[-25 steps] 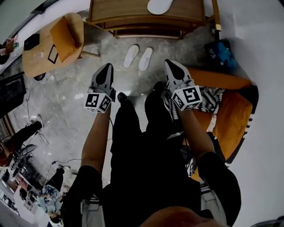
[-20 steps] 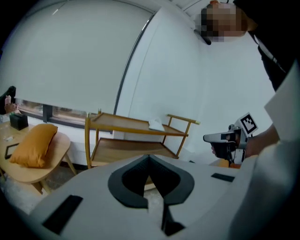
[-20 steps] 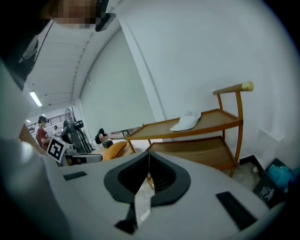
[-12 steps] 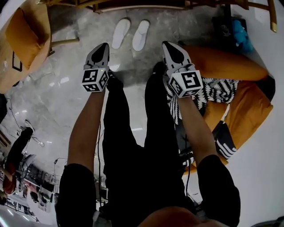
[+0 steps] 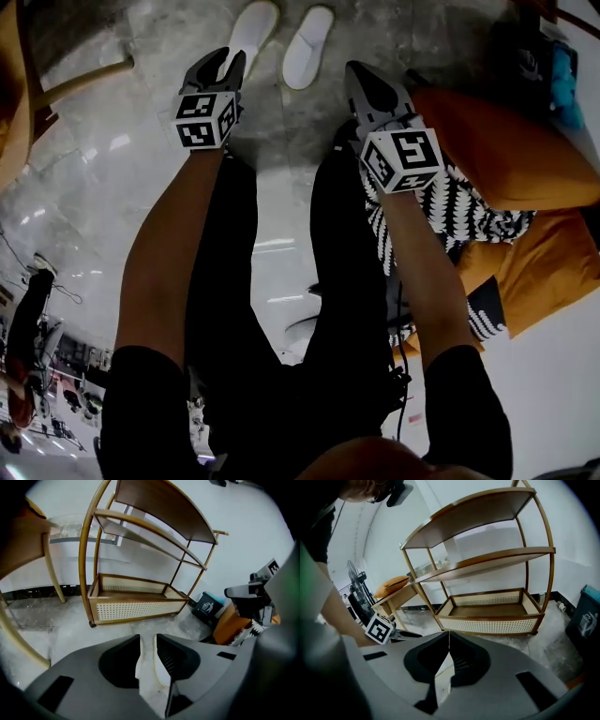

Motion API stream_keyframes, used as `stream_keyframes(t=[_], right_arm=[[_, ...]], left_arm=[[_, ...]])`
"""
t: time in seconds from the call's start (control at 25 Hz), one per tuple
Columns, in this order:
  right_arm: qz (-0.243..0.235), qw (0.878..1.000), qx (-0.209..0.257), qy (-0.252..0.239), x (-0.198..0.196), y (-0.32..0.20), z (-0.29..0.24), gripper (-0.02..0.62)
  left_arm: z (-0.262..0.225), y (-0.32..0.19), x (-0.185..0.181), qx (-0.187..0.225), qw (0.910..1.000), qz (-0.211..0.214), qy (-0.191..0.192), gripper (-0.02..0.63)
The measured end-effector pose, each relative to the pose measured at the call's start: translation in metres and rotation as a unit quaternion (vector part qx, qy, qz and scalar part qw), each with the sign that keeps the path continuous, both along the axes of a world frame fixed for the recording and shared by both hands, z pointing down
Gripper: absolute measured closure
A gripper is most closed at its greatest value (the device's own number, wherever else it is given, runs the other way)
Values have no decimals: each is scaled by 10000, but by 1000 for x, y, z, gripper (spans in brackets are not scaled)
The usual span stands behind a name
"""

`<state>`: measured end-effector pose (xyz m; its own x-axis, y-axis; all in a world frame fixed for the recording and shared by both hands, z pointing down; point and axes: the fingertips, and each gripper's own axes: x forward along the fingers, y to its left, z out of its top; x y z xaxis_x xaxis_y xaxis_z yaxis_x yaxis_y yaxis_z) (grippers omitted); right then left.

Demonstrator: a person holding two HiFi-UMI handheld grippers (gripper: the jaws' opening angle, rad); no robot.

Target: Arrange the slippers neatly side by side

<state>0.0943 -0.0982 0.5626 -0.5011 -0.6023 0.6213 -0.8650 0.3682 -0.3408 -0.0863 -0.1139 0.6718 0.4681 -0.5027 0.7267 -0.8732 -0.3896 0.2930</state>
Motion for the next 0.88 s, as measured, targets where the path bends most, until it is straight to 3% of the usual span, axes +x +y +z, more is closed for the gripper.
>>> stream_keyframes(t=[0.32, 0.52, 0.68, 0.88], right_arm=[[-428, 9990, -3, 153, 21, 8, 57, 563], [-385, 9992, 62, 34, 31, -1, 80, 563], [-420, 9991, 28, -58, 32, -1, 93, 563], [-551, 9985, -61, 6, 43, 9, 101, 563]], left_arm=[[121, 5, 12, -432, 9954, 604, -606, 468], [169, 6, 21, -878, 9914, 612, -754, 465], [191, 8, 23, -970, 9871, 747, -1034, 463], [199, 4, 18, -1038, 9841, 653, -1285, 568]])
